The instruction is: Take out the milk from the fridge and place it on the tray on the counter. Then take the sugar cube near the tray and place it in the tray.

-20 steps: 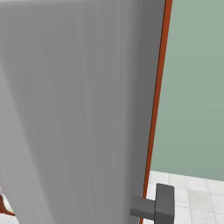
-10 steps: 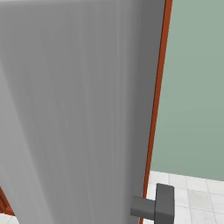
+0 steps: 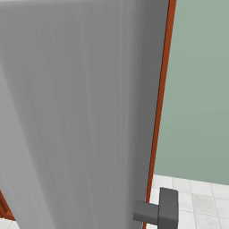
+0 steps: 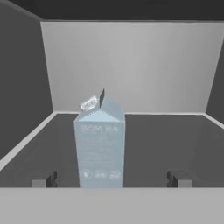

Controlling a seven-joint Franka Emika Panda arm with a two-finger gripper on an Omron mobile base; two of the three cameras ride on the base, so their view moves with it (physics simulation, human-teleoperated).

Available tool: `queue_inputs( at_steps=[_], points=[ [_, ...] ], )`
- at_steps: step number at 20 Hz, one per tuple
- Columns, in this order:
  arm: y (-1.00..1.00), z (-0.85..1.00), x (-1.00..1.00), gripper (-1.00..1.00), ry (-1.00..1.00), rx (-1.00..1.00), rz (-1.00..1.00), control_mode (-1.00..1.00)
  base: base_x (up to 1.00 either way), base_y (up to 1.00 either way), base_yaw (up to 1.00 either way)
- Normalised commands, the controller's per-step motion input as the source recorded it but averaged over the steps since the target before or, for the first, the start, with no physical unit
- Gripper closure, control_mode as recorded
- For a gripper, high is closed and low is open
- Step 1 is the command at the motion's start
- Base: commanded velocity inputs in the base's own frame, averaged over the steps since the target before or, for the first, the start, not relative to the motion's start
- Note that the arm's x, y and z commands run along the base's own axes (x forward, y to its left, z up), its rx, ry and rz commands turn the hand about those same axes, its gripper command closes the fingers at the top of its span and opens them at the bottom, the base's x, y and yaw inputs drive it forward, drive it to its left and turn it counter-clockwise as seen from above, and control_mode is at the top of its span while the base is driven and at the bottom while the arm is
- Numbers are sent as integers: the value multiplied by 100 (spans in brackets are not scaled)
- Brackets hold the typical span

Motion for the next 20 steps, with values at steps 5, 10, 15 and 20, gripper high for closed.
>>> queue_inputs(
  at_steps=[5, 10, 15, 20],
  points=[
    [5, -2, 26, -100, 0, 0, 0, -100, 0, 0, 0],
    [0, -6, 36, -100, 0, 0, 0, -100, 0, 0, 0],
    [1, -8, 30, -100, -2, 0, 0, -100, 0, 0, 0],
    [3, -12, 24, -100, -3, 0, 0, -100, 0, 0, 0]
  ],
)
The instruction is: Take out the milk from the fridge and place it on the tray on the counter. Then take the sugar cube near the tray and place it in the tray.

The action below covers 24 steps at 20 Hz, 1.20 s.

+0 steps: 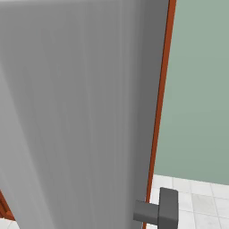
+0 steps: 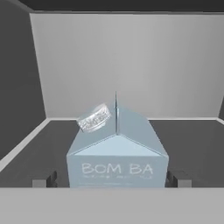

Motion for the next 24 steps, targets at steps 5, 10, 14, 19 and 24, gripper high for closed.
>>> queue_inputs(
  at_steps=[5, 10, 14, 19, 24],
  points=[
    [8, -11, 22, 100, -2, 0, 0, -100, 0, 0, 0],
    [0, 0, 2, 100, -3, 0, 0, -100, 0, 0, 0],
    [-9, 0, -42, 100, 3, 0, -1, -100, 0, 0, 0],
    [-14, 0, -100, 100, 0, -1, -1, -100, 0, 0, 0],
    [0, 23, -100, 100, -1, 0, 4, -100, 0, 0, 0]
  ],
)
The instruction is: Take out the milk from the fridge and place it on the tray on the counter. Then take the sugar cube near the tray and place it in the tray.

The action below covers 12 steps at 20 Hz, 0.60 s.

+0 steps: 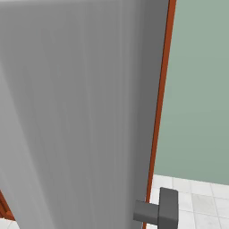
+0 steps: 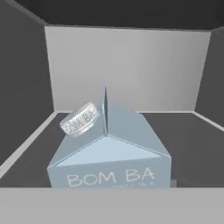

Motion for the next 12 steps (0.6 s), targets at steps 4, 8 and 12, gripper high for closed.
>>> queue_inputs(
  at_steps=[4, 8, 12],
  points=[
    [-1, 66, -100, 100, -13, 2, 7, -100, 0, 0, 0],
    [-2, 99, -100, 100, -1, 5, 12, -100, 0, 0, 0],
    [-1, 100, -85, 100, 10, 3, 9, -100, 0, 0, 0]
  ],
)
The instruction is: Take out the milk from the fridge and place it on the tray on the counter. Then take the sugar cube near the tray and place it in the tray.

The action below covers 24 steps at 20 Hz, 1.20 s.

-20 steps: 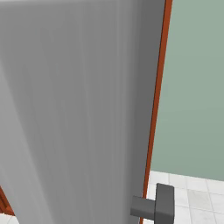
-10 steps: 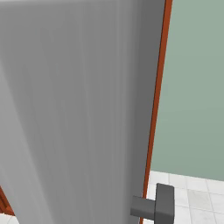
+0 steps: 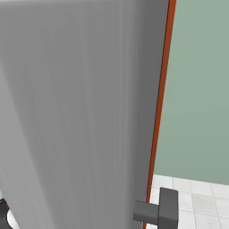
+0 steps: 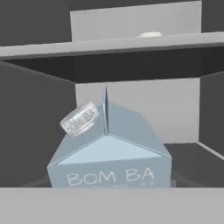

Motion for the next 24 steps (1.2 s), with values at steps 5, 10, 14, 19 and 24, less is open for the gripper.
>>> queue_inputs(
  at_steps=[5, 10, 14, 19, 24],
  points=[
    [0, 100, -70, 100, 19, 3, 7, -100, 0, 0, 0],
    [-16, 100, -84, 100, 17, 3, 2, -100, 0, 0, 0],
    [-54, 100, -91, 100, 18, 3, 0, -100, 0, 0, 0],
    [-28, 83, -96, 100, 8, -7, -5, -100, 0, 0, 0],
    [-7, 8, -94, 100, 3, -5, -8, -100, 0, 0, 0]
  ],
)
